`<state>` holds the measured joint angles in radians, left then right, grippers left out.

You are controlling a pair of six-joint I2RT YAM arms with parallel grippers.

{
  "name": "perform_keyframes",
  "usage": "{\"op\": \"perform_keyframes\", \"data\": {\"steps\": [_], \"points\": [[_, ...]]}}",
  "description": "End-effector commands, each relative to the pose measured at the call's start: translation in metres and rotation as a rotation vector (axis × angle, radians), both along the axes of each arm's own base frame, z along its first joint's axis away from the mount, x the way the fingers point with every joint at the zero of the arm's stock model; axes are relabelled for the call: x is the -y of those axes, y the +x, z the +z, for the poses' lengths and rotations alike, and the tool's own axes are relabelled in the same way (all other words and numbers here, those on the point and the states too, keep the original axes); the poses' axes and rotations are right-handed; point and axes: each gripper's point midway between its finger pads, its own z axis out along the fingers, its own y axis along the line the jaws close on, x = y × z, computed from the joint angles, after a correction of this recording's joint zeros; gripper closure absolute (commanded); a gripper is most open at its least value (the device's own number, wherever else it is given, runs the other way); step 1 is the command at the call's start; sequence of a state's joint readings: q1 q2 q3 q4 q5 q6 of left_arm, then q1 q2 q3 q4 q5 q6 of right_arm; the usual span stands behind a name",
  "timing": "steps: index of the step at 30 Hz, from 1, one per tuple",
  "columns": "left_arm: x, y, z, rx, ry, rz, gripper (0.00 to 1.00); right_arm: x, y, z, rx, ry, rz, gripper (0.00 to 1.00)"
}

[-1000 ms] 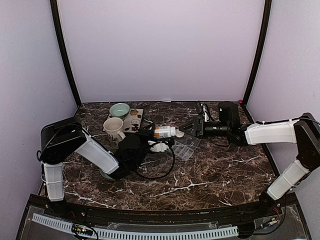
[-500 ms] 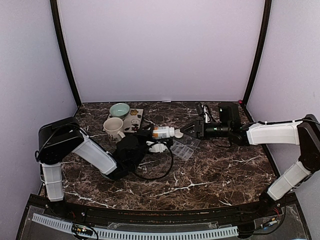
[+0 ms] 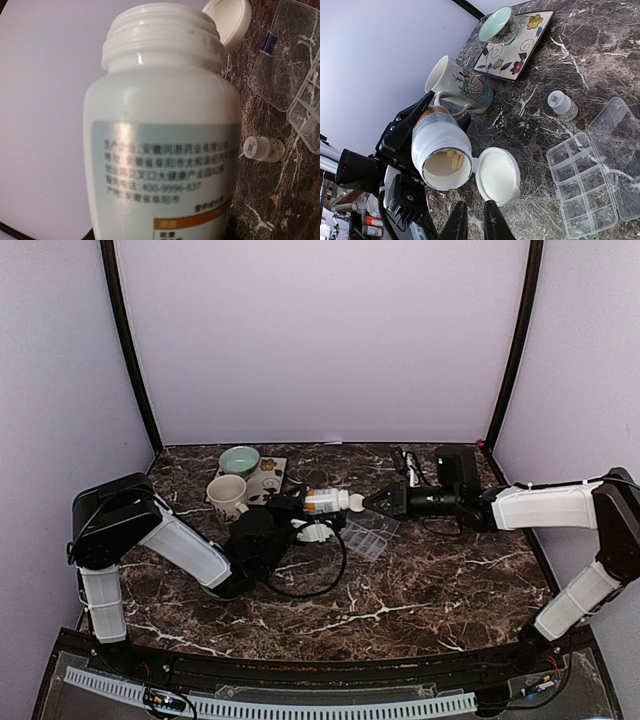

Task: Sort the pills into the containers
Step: Pour the pill into the compartment of the pill container.

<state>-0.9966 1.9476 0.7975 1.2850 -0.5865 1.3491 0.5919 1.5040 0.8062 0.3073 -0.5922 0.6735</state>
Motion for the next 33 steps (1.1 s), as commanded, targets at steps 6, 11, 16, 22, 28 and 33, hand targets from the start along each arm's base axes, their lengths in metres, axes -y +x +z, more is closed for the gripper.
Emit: {"op": "perform_keyframes", "data": {"steps": [6,11,16,22,28,33], "points": [[-0.002,-0.003,0.03,0.049,-0.08,-0.01,1.0,-0.019,-0.013,-0.005,-0.008,0.005,0.068,0.9],[-0.001,-0.003,0.028,0.05,-0.073,-0.009,1.0,-0.026,-0.015,-0.011,-0.019,-0.004,0.084,0.91],[-0.001,-0.003,0.026,0.047,-0.068,-0.012,1.0,-0.031,-0.01,-0.02,-0.033,-0.018,0.09,0.91],[0.0,-0.004,0.022,0.041,-0.061,-0.019,1.0,-0.035,-0.001,-0.023,-0.025,-0.037,0.082,0.91],[0.001,-0.006,0.021,0.04,-0.058,-0.024,1.0,-0.037,0.006,-0.026,-0.022,-0.052,0.076,0.91],[0.001,-0.006,0.02,0.037,-0.055,-0.024,1.0,-0.037,0.015,-0.027,-0.011,-0.067,0.066,0.91]]}}
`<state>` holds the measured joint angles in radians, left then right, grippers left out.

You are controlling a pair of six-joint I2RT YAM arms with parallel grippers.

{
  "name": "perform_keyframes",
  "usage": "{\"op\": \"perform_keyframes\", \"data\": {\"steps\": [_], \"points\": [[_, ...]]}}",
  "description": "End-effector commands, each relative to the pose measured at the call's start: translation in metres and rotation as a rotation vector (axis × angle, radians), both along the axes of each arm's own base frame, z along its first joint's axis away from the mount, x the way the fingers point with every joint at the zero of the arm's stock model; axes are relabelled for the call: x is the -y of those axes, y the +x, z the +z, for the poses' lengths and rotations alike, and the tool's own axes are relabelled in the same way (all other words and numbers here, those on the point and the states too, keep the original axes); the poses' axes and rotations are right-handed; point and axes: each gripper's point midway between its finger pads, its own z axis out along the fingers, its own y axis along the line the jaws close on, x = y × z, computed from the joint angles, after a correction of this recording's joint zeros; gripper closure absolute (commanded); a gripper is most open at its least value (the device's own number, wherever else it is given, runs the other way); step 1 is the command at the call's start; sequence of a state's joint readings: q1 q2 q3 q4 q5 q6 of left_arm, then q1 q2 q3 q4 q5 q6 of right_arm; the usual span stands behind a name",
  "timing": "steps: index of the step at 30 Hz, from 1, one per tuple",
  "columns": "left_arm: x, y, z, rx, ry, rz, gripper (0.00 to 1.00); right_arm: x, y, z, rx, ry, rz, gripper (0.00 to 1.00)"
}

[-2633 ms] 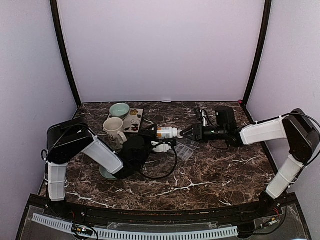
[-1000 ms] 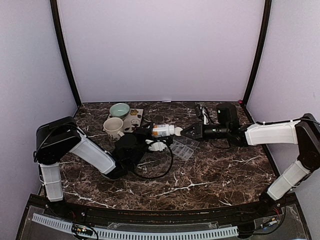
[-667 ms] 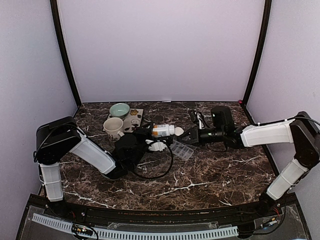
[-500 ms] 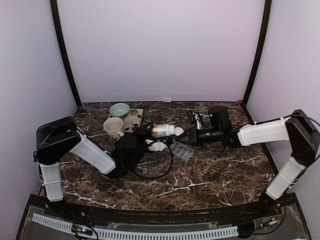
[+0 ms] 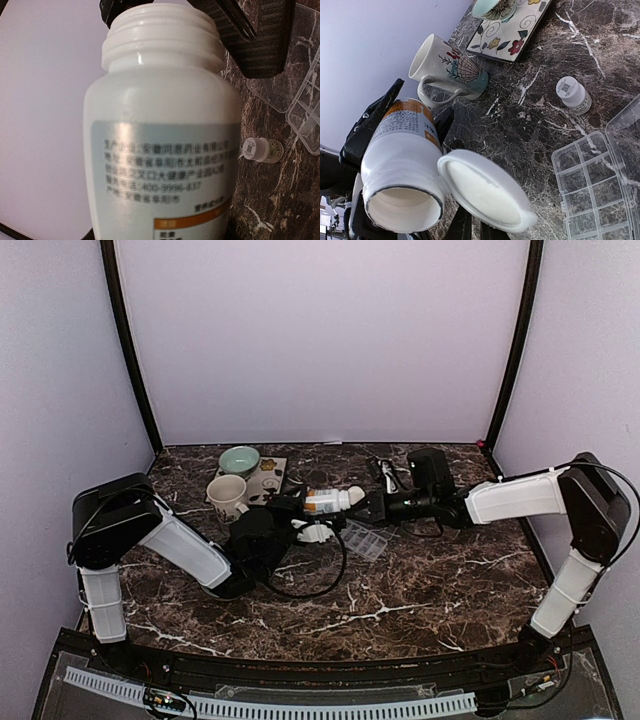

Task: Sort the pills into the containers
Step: Pour the pill into the compartment of the pill container.

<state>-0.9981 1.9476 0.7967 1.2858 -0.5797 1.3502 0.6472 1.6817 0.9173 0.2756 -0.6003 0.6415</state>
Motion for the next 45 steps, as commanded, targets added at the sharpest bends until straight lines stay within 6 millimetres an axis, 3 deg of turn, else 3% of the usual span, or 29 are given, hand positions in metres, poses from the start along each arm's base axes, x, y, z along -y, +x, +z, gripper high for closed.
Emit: {"op": "perform_keyframes", "data": {"steps": [1,24,45], "points": [[-0.001,-0.005,0.021,0.037,-0.057,-0.016,1.0,-0.002,0.012,0.008,0.046,-0.007,-0.009,0.91],[0.001,-0.007,0.014,0.026,-0.038,-0.023,1.0,0.006,0.04,0.008,0.095,-0.065,-0.055,0.91],[0.007,-0.001,-0.02,-0.002,0.04,-0.004,1.0,0.01,0.052,-0.006,0.088,-0.083,-0.039,0.91]]}}
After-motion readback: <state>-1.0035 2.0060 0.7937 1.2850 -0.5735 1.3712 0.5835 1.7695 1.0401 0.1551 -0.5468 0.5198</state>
